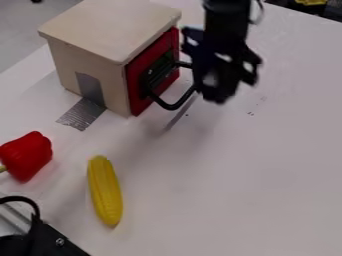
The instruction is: Moved the sushi to the right side of the table
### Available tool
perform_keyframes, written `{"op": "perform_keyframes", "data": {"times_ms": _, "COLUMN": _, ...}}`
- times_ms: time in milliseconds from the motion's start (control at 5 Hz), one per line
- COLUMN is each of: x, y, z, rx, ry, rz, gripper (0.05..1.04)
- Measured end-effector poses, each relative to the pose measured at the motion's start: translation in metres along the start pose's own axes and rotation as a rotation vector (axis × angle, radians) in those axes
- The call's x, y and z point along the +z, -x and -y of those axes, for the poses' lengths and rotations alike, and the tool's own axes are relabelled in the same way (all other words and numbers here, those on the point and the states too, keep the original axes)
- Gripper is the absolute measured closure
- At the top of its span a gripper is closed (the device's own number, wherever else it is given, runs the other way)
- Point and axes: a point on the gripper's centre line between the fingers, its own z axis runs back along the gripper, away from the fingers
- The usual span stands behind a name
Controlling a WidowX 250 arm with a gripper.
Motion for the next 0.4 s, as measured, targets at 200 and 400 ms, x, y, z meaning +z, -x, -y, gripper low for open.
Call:
{"op": "perform_keyframes", "data": {"times_ms": 200, "x": -0.019, "y": 0.015, "z": 0.026, "rx": -0.021, "ry": -0.032, "rz": -0.018, "gripper": 0.646}}
{"op": "perform_keyframes", "data": {"times_ms": 400, "x": -0.034, "y": 0.023, "z": 0.044, "rx": -0.038, "ry": -0.065, "rz": -0.031, "gripper": 0.646}}
